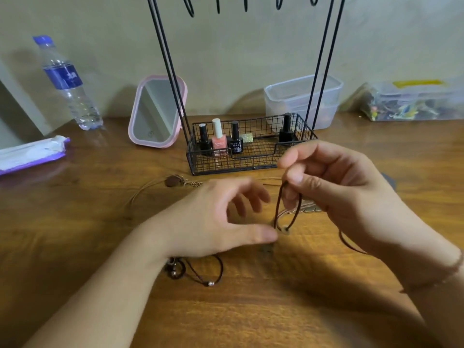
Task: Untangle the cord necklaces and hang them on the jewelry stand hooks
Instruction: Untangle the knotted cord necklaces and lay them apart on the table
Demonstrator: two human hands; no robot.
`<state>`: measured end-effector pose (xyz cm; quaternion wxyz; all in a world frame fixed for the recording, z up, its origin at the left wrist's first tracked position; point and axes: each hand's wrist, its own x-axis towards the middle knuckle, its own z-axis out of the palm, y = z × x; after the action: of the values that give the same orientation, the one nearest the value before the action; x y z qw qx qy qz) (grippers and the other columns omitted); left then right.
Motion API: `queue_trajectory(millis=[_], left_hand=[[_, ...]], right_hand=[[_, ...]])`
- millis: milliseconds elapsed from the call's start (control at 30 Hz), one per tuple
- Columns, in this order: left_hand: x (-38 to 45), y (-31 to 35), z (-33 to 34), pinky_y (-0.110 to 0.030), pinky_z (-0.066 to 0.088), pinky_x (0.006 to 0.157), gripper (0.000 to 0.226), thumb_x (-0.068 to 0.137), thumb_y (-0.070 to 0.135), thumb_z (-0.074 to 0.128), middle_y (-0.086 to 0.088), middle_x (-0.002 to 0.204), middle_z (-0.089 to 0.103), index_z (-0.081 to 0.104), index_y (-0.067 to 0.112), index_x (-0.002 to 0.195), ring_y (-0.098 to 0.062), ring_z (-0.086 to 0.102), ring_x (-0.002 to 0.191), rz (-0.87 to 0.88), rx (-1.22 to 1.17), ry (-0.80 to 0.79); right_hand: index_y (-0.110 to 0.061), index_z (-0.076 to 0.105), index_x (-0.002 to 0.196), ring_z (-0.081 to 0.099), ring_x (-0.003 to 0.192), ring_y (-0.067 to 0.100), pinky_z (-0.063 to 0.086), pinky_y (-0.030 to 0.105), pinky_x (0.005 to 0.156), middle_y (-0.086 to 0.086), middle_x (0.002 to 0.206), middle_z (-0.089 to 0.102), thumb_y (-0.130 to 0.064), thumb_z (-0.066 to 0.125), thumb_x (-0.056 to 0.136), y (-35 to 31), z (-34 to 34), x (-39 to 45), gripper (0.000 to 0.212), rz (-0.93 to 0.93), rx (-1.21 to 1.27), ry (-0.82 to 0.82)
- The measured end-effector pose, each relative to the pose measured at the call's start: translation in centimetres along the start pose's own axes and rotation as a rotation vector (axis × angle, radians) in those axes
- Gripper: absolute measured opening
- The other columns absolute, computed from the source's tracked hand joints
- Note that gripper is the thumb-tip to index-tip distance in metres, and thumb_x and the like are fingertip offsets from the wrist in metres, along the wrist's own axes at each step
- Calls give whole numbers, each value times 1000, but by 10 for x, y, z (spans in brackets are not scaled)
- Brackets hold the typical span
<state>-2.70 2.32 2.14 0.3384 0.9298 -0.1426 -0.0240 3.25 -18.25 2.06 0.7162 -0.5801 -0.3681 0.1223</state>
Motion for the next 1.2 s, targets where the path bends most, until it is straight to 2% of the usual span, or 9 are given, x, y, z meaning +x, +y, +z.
queue_trajectory(millis=[167,333,500,633,767,867,1000,1100,1200], left_hand=[[9,4,33,-30,50,69,22,81,54,66,18,82,58,60,34,87,0,54,78,100,338,56],[7,-3,27,-34,52,71,10,92,37,60,11,86,64,61,28,95,-6,58,76,124,378,128],[5,1,5,-34,52,70,9,95,16,55,-1,77,64,60,22,90,-16,62,74,203,-165,285],[1,-6,-12,-24,41,58,17,84,8,46,-2,68,49,61,11,77,-16,41,60,230,-749,398],[-10,-35,-50,-22,27,47,10,60,22,54,4,61,31,44,21,57,-11,27,49,224,-1236,665],[-24,-82,-77,-24,34,40,15,70,20,46,6,54,32,40,22,57,-10,30,42,288,-1560,728],[-36,-117,-89,-22,30,35,17,67,23,43,9,46,27,36,24,52,-8,25,37,100,-1610,945],[-40,-123,-93,-21,22,34,13,58,26,39,10,43,21,30,25,50,-9,17,37,-61,-1567,1130],[-50,-142,-98,-22,21,33,15,57,27,40,10,41,21,29,24,46,-9,17,35,-107,-1602,1237]], right_hand=[[-18,66,94,67,69,14,55,27,67,3,75,70,-15,67,84,-1,-9,-2,10,-43,-370,26],[-30,68,101,64,92,1,48,12,67,-15,94,71,-41,57,90,5,-9,-2,18,-88,-886,113],[-24,46,139,60,108,-5,49,20,88,-15,118,65,-58,53,85,22,8,-2,64,73,-655,-203],[-28,64,107,65,60,10,54,27,56,1,74,69,-41,67,85,24,11,-3,25,119,-767,-220],[-29,67,83,62,62,7,48,18,56,-7,68,66,-33,62,88,17,-14,2,7,63,-739,-20],[-22,70,83,62,55,12,55,31,60,0,60,64,-32,64,81,9,-41,7,12,69,-565,147],[-6,71,77,51,47,21,49,28,53,11,53,58,-37,75,76,-3,-77,3,31,222,-434,-40],[-6,73,68,57,50,14,46,18,51,12,56,63,-22,72,77,-14,-91,-2,18,215,-403,-8],[-6,75,73,61,59,23,50,24,56,22,64,65,-42,86,63,-22,-108,-9,39,204,-401,37]])
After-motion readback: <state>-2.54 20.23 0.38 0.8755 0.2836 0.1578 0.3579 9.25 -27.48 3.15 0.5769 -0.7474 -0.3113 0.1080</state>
